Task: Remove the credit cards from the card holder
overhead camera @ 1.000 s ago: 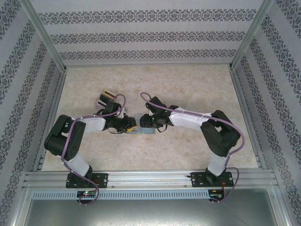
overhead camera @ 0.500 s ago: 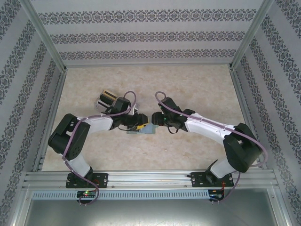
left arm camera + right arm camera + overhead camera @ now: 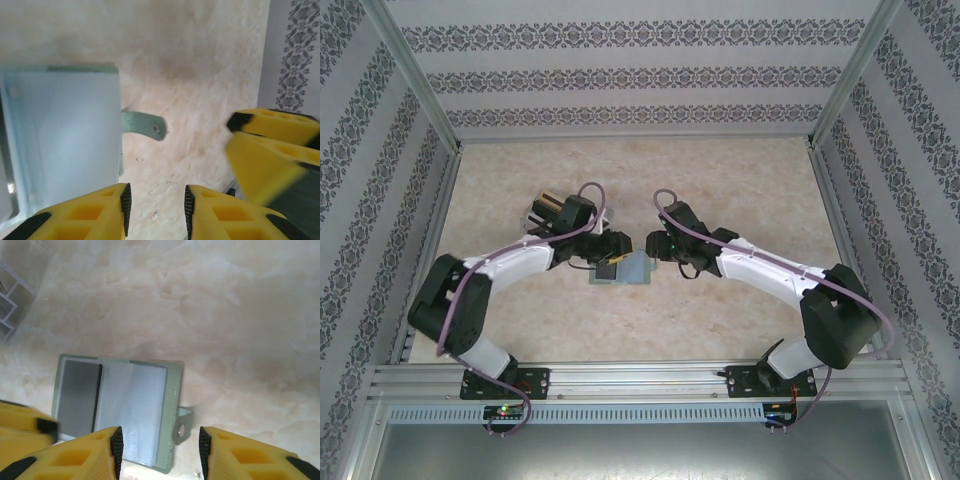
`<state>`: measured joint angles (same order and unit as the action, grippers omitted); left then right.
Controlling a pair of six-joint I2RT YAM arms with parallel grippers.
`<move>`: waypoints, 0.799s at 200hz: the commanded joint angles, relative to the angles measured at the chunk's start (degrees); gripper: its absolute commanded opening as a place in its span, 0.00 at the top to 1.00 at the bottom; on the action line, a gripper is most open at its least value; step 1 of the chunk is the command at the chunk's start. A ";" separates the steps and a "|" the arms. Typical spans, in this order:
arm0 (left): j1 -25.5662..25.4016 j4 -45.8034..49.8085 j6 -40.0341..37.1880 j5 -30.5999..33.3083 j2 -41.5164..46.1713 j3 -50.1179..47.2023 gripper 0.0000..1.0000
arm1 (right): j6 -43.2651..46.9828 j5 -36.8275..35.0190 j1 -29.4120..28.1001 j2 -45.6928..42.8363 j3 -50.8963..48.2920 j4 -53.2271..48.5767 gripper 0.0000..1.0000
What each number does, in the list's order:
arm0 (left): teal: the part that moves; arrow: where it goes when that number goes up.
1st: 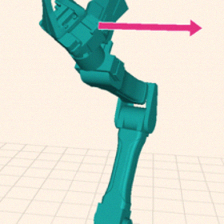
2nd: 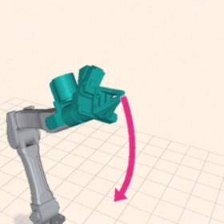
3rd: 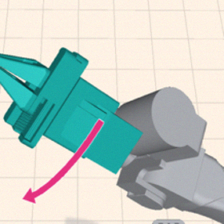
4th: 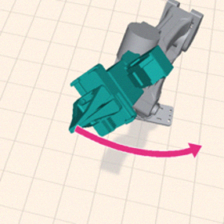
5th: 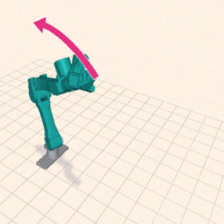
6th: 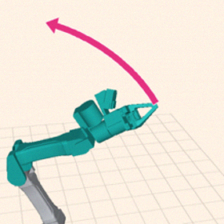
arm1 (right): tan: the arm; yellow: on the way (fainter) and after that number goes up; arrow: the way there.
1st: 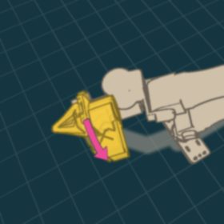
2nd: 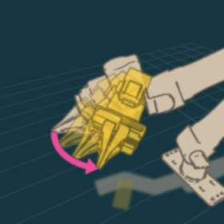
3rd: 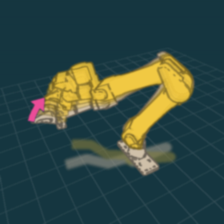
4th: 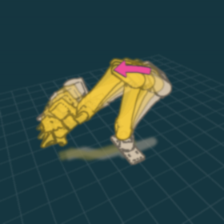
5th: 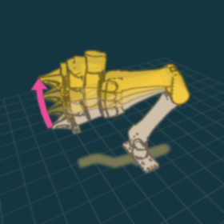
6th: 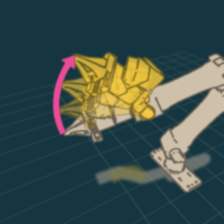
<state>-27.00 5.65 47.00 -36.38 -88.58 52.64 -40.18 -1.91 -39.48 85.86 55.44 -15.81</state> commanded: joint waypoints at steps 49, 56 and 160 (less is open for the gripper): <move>4.23 16.11 -4.72 17.92 11.38 -0.73 0.64 | 1.73 8.69 -3.51 9.41 6.86 2.97 0.59; 4.89 15.66 -4.47 17.39 11.36 -1.47 0.64 | 1.03 9.95 -3.81 10.99 7.74 3.14 0.61; 8.58 12.26 -2.40 16.65 7.22 -5.87 0.69 | -1.71 16.72 -6.39 26.33 18.36 -1.00 0.69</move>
<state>-19.00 18.22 43.79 -20.43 -80.40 47.53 -42.28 14.28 -44.49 110.15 70.54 -12.45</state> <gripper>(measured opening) 0.316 0.308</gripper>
